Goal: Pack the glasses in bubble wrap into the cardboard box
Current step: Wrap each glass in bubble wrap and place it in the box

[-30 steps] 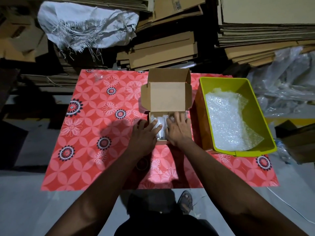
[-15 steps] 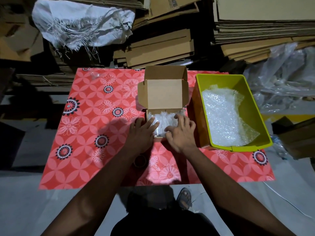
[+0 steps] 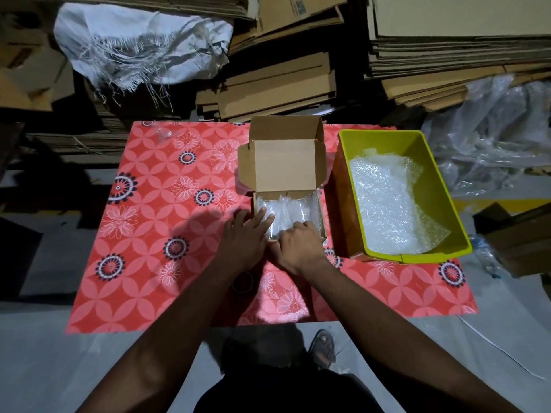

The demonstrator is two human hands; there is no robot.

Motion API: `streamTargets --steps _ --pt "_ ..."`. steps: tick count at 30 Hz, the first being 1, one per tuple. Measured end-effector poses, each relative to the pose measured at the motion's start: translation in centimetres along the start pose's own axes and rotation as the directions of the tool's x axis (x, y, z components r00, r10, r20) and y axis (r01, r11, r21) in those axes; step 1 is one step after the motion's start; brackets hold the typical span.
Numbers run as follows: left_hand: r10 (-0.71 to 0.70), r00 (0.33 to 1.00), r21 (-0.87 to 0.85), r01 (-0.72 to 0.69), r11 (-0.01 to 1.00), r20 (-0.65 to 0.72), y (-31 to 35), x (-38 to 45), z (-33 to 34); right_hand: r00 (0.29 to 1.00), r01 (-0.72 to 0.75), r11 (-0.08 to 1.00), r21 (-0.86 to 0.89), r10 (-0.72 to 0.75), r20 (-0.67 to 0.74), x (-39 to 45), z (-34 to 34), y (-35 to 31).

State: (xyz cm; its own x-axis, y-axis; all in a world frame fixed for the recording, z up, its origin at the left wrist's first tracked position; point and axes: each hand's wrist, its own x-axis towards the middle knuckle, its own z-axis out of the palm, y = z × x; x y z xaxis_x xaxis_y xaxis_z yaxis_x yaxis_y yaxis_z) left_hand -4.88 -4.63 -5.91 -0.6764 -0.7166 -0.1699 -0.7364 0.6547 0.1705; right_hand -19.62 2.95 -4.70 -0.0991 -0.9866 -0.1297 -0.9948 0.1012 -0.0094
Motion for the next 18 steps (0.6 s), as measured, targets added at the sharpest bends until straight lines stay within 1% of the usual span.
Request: streamTargets --steps 2,4,5,8,10,12,14,15,16,17,18 --pt "0.003 1.000 -0.015 -0.003 1.000 0.008 0.1 -0.1 -0.2 0.999 -0.029 1.000 -0.002 0.029 -0.013 0.4 -0.3 0.0" --pt "0.008 1.000 -0.020 -0.008 1.000 0.010 0.2 -0.1 -0.4 0.994 -0.094 0.995 0.018 0.095 -0.061 0.7 -0.8 0.4" --pt "0.009 1.000 -0.019 -0.008 1.000 0.015 0.3 -0.1 -0.4 0.991 -0.119 0.992 0.029 0.121 -0.063 0.8 -0.8 0.7" --pt "0.010 1.000 -0.009 -0.010 1.000 0.021 0.2 -0.2 -0.3 0.991 -0.113 0.993 0.045 0.109 0.077 0.8 -0.4 1.3" --pt "0.009 1.000 -0.013 -0.009 1.000 0.006 0.3 -0.3 -0.6 0.991 -0.096 0.993 0.070 0.088 0.103 0.5 -0.5 1.6" --pt "0.001 1.000 -0.026 -0.001 1.000 -0.002 0.7 -0.4 -1.1 0.996 -0.083 0.983 0.165 0.080 0.028 0.3 -1.5 2.0" --pt "-0.004 0.999 -0.065 0.002 0.998 -0.034 1.1 -0.3 -1.6 0.987 -0.035 0.963 0.268 0.075 -0.140 -0.1 -3.4 2.9" --pt "-0.006 0.997 -0.103 -0.002 0.995 -0.079 1.4 -0.3 -1.9 0.965 -0.016 0.955 0.295 0.092 -0.245 -0.2 -4.4 3.8" --pt "-0.013 0.991 -0.150 -0.007 0.989 -0.134 1.7 -0.2 -2.1 0.929 -0.009 0.947 0.321 0.127 -0.349 -0.5 -5.4 4.8" --pt "-0.022 0.983 -0.190 -0.013 0.982 -0.180 2.0 -0.1 -1.9 0.887 -0.019 0.931 0.365 0.184 -0.424 -0.7 -6.2 6.2" --pt "-0.023 0.975 -0.216 -0.026 0.976 -0.220 2.3 0.3 -1.7 0.849 -0.048 0.904 0.424 0.261 -0.461 -1.0 -6.8 7.9"
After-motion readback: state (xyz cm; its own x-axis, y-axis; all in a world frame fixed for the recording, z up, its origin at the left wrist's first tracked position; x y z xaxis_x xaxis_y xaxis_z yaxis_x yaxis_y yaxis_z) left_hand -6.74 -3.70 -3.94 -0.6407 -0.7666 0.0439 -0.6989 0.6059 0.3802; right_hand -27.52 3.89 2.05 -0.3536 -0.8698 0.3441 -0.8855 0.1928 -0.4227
